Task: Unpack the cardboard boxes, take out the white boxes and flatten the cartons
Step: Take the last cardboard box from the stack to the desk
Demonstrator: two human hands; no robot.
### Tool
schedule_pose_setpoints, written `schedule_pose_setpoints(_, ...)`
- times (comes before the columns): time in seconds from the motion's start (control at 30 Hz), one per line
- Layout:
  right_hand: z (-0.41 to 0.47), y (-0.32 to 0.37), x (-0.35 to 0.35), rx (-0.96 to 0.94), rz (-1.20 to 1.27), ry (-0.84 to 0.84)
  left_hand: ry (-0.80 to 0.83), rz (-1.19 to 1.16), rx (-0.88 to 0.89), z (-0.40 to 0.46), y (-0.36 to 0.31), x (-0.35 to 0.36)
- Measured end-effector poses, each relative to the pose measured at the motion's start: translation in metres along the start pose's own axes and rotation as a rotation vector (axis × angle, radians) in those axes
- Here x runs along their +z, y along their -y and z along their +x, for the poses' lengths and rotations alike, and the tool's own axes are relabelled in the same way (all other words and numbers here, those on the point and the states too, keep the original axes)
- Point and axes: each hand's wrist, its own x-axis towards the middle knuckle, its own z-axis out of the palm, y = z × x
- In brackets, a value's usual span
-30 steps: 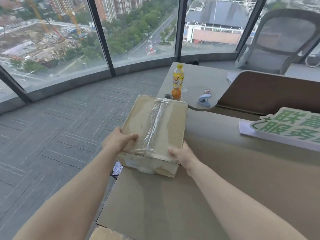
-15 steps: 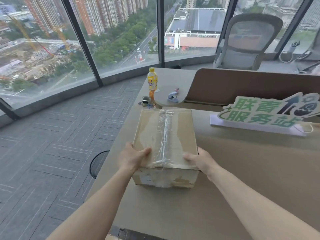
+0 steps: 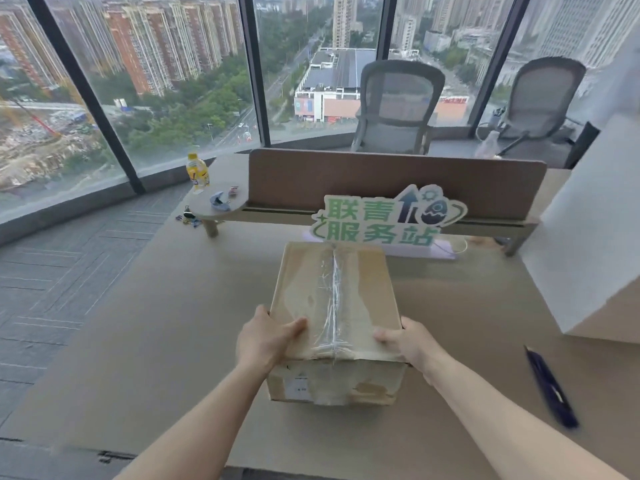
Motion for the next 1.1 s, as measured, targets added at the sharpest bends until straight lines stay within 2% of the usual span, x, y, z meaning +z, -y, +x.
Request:
schedule_pose_setpoints(0.17, -0.013, -0.017, -0.047, 0.014, 0.023, -0.052, 0.025, 0.006, 0.015, -0.026, -0.027, 0.036)
schedule_pose_setpoints(0.5, -0.019, -0.064, -0.066, -0.044, -0.101, -0.17, 0.113, 0.053, 0.022, -0.037, -0.026, 0.06)
schedule_pose_setpoints(0.6, -0.015, -0.068, -0.083, -0.003, 0.016, -0.243, 0.087, 0.158, 0.151, -0.036, -0.036, 0.069)
schedule_pose_setpoints(0.73, 0.003, -0.095, -0.135, 0.097, -0.285, -0.463, 0.118, 0.394, 0.354, -0.03, -0.062, 0.087)
schedule_pose_setpoints(0.93, 0.023, -0.141, -0.202, 0.317, -0.674, -0.589, 0.108, 0.586, 0.36, -0.033, -0.066, 0.102)
schedule_pose_setpoints(1.1, 0.045, -0.172, -0.228, 0.409, -0.729, -0.64, 0.088, 0.626, 0.335, -0.033, -0.066, 0.108)
